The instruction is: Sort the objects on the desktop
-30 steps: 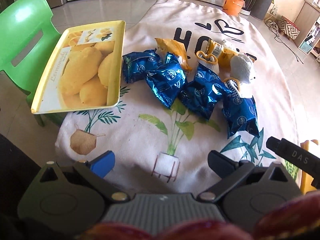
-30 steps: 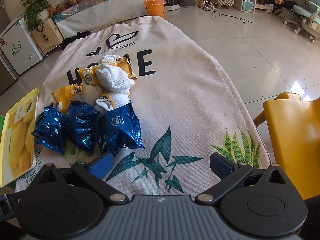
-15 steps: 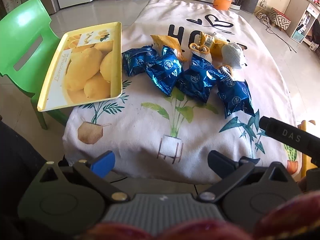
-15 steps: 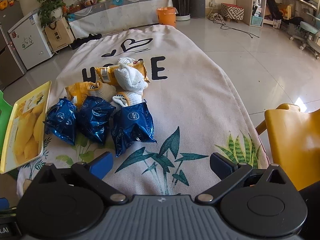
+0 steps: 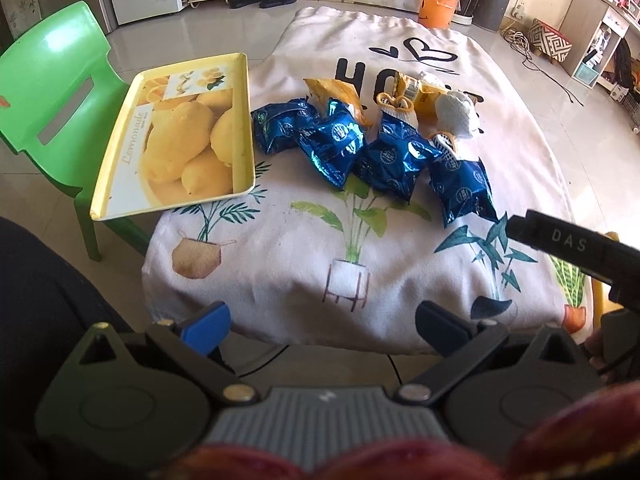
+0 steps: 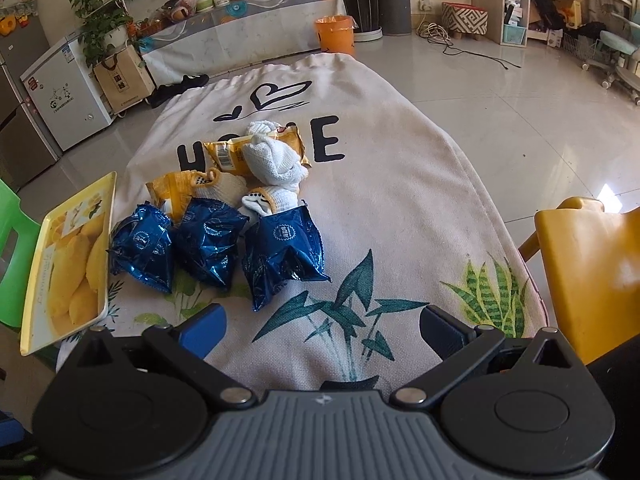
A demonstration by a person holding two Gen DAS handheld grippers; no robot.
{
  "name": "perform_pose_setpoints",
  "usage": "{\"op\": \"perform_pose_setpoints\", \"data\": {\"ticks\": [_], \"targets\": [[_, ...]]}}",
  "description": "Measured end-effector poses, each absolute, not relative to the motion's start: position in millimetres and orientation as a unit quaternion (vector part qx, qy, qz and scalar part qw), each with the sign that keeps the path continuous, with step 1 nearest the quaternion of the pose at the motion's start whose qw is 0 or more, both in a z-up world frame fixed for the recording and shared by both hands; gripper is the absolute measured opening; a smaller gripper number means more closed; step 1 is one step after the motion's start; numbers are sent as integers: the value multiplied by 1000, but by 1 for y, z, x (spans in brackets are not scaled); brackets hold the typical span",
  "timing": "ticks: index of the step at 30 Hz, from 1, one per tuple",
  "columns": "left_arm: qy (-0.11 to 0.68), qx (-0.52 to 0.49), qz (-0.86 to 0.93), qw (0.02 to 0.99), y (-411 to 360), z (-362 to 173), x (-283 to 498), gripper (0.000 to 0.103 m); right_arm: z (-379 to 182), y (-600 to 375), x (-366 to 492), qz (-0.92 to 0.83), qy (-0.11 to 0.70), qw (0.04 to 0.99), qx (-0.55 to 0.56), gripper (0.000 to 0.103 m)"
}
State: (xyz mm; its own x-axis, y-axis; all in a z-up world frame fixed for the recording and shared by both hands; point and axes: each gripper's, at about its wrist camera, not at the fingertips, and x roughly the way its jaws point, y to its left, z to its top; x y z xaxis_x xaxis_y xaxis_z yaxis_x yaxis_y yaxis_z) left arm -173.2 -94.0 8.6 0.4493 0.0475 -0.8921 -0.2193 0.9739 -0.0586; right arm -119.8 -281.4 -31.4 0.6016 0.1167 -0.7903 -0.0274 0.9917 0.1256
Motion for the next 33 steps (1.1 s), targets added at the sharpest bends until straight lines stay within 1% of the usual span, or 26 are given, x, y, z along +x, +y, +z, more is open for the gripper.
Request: {"op": "perform_pose_setpoints", "data": {"ticks": [5,8,15,24,33], "targets": [[500,-93,86,857,-81,25,-169,103,-26,-279,-126,56,445,893,44,103],[491,-108,92,860,-69,32,-170,103,-24,-278,-133,63,458,886,44,103],[502,-120,98,851,-48,23,-150,103,-31,-278,-131,54,470,879,57,103],[502,-100,79,856,-41,21,-107,103,-38,-270,-110,68,495,865,47,103],[509,-58,71,856,-38,12,-61,103,-19,-264,-63,92,501,860,34,103]]}}
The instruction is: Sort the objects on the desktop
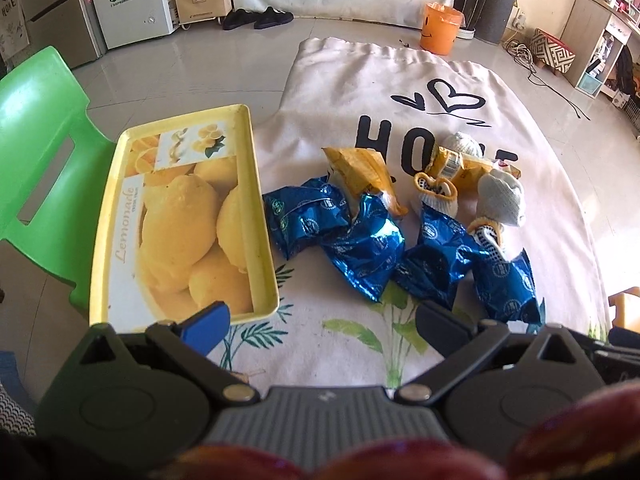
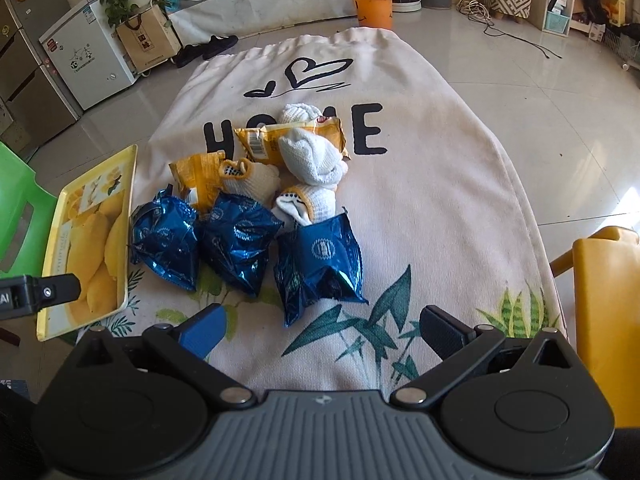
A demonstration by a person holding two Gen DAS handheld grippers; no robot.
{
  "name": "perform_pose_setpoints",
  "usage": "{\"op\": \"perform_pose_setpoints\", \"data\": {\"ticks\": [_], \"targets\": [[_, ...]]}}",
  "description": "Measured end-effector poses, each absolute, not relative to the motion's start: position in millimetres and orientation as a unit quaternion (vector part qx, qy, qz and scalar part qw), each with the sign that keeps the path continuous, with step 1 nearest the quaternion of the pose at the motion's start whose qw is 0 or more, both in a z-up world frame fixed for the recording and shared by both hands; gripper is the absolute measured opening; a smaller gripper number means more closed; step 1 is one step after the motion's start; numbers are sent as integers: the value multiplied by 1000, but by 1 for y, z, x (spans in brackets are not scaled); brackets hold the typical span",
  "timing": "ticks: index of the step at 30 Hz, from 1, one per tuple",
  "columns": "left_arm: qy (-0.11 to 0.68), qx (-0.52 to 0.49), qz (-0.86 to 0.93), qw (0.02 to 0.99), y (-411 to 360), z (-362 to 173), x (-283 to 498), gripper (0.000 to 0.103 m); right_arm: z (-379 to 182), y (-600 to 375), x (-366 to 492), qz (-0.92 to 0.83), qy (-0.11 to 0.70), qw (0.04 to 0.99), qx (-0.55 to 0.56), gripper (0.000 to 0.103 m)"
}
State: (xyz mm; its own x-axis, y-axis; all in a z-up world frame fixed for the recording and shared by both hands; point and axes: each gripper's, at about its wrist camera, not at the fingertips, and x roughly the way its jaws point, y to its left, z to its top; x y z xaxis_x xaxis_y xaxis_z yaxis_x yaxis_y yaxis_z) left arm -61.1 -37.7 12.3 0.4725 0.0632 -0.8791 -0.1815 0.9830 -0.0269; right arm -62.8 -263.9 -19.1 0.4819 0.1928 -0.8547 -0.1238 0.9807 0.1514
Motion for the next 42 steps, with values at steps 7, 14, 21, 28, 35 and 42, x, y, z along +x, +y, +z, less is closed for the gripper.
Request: {"op": "perform_pose_setpoints", "data": {"ticks": [7,14,21,28,35,42], "targets": [[533,-74,66,840,-30,-12,-31,102,-15,-271,-19,88,508,856,39,103],[552,-83,66,827,-32,-34,0,102,-18,-273,19,80,501,860,66,102],[558,-101,65,821,-28,-46,22,102,-23,-273,54,73,496,860,93,98],[557,-107,80,820,-30,-49,33,102,-31,-271,77,64,512,850,109,97],[577,-100,89,806,-38,-59,40,102,-40,-267,90,58,523,845,95,96],[588,-73,93,800,-45,-66,41,102,-46,-265,97,58,538,835,103,96]]}}
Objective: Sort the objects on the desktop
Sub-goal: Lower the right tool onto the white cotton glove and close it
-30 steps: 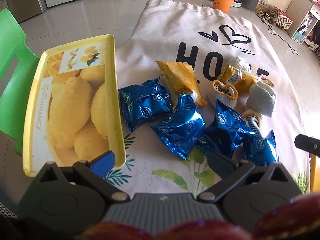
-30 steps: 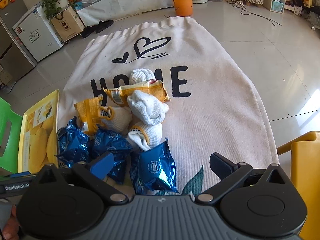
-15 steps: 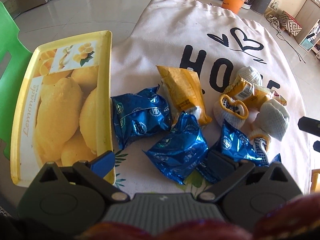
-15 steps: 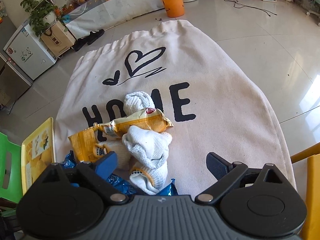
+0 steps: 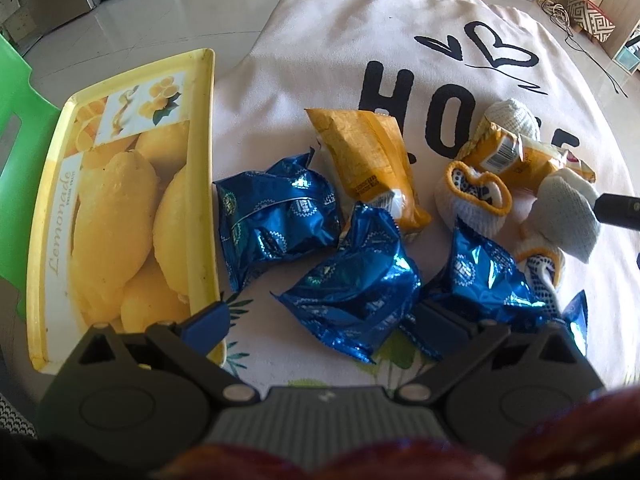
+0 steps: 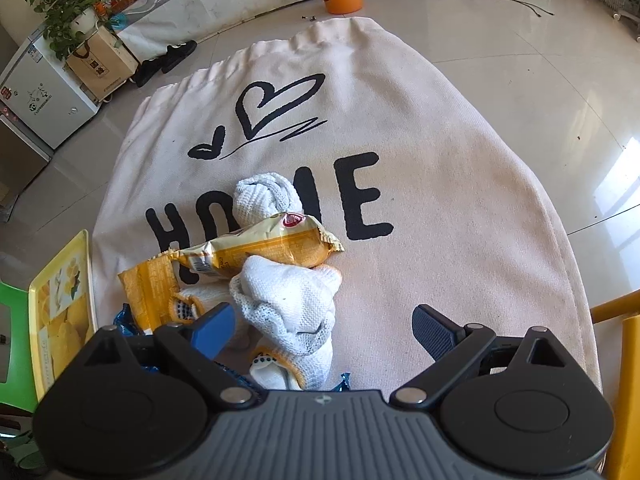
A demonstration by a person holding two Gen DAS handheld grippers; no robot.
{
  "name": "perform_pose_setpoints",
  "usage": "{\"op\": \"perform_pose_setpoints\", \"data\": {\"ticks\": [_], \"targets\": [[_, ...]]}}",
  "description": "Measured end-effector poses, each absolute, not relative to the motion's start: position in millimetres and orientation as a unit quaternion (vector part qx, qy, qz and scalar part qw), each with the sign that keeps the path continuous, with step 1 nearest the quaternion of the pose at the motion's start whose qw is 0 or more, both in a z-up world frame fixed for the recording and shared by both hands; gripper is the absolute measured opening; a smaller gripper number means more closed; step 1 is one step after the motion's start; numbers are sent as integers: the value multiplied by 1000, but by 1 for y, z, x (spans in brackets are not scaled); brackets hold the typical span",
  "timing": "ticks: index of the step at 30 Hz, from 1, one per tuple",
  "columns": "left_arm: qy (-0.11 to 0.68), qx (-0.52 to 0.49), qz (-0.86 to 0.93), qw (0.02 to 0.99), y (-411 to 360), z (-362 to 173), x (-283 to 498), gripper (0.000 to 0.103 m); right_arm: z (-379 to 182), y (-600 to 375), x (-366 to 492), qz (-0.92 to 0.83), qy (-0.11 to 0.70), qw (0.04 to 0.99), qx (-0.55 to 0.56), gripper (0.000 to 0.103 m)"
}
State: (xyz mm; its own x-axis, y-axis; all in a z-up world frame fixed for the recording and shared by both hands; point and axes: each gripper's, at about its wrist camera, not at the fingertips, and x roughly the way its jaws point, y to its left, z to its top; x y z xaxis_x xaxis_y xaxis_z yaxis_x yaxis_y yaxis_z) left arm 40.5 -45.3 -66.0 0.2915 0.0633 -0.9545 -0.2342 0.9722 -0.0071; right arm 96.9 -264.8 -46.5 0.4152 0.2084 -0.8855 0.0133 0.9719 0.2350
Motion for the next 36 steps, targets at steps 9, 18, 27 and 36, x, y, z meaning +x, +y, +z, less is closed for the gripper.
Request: {"op": "perform_pose_setpoints", "data": {"ticks": [9,18,27,36], "targets": [[585,-65,98,802,-47,-66,41,99,-49,-261,99,64,543,832,96,96],[588,-70,99,800,-45,-68,42,97,-52,-261,100,61,549,828,97,96],[594,-77,101,794,-43,-71,42,98,-54,-262,101,60,551,827,95,96],[593,-93,115,791,-36,-75,47,98,-65,-258,109,67,557,822,98,89]]}}
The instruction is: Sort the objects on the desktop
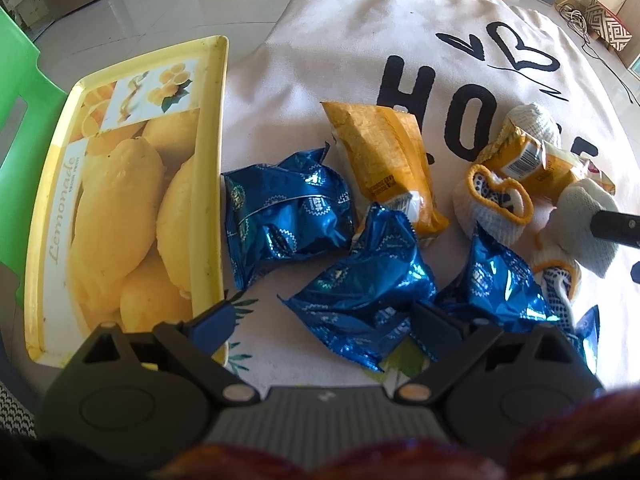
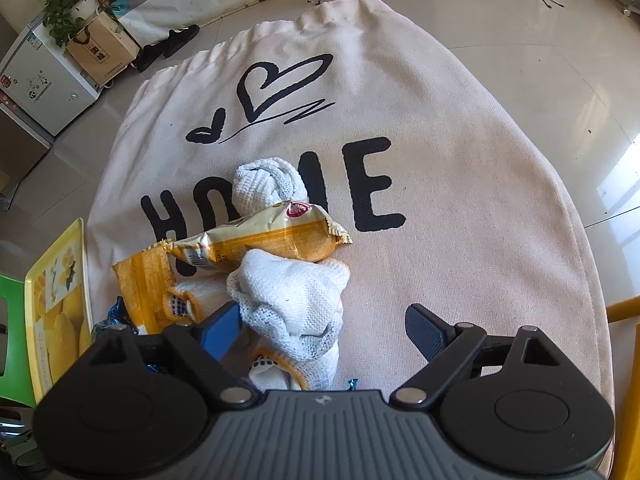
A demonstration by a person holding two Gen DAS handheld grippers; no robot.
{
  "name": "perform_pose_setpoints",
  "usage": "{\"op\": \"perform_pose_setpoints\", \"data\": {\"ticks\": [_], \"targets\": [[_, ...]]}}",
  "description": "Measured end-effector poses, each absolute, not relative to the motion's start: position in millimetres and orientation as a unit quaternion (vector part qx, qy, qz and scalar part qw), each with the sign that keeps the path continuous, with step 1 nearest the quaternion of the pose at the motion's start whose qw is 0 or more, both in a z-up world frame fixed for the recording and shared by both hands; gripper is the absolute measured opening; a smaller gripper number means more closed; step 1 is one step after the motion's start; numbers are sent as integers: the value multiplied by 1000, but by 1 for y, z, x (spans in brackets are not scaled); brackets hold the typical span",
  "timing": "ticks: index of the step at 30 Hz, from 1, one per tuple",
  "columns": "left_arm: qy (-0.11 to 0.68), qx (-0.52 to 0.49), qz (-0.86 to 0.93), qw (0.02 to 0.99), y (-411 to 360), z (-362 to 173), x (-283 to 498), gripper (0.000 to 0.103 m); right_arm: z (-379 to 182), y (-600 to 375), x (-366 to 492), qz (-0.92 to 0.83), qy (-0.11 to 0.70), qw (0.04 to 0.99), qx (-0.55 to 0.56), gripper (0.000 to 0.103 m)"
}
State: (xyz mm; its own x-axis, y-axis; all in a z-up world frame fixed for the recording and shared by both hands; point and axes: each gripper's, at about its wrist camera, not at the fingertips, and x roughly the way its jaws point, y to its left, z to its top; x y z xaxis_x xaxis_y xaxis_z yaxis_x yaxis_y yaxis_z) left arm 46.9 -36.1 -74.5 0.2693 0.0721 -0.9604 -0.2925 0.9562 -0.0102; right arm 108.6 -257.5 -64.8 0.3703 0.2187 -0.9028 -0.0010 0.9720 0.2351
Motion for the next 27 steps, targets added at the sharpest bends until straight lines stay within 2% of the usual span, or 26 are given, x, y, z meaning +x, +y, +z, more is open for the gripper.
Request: {"op": "perform_pose_setpoints", "data": {"ticks": [9,11,13,19,23,25,27], "targets": [[600,-108,110,785,-36,-84,51,97,-78,-245,112,78,556,822,94,73],[599,-120,104,785,-34,-85,52,94,-81,-242,113,81,556,822,90,67],[598,-129,97,785,-34,-86,52,88,-83,-240,112,87,553,824,87,56],[601,-154,78,781,-34,-89,52,72,-81,-241,112,99,549,826,87,48],[602,-157,73,780,-33,-88,53,76,-79,-248,112,101,552,822,98,48],[603,-161,80,777,-31,-90,53,89,-79,-250,113,99,553,821,98,48],[601,-161,86,778,-30,-91,54,91,-81,-251,113,96,557,818,105,48]]}}
